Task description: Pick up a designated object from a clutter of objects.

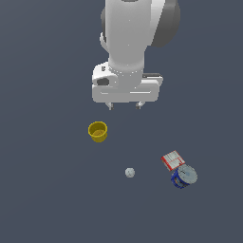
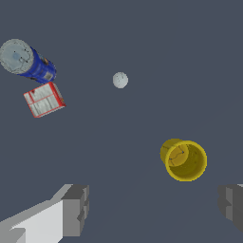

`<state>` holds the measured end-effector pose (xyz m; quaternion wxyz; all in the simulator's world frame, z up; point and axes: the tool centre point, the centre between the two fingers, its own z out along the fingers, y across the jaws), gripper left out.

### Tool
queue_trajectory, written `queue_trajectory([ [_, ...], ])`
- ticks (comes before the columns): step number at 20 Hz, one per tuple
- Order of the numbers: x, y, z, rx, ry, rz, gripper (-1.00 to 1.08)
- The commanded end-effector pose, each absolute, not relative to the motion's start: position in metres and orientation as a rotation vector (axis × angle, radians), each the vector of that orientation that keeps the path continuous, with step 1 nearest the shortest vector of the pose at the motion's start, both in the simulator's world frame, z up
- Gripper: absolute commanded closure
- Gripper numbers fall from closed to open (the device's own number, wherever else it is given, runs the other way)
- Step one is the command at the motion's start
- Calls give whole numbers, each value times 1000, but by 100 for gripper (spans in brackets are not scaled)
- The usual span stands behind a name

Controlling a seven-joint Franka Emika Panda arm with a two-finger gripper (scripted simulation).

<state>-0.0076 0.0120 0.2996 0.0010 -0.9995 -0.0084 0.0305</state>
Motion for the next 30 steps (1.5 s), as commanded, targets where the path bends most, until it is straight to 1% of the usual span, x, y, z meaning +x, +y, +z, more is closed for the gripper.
queue_trajectory([
  [1,-8,12,300,-3138,-26,96,-92],
  [18,4,21,305,-3165,-118,78,-92],
  [24,24,37,297,-3169,-116,71,-92],
  [30,56,66,280,-3172,-112,58,-92],
])
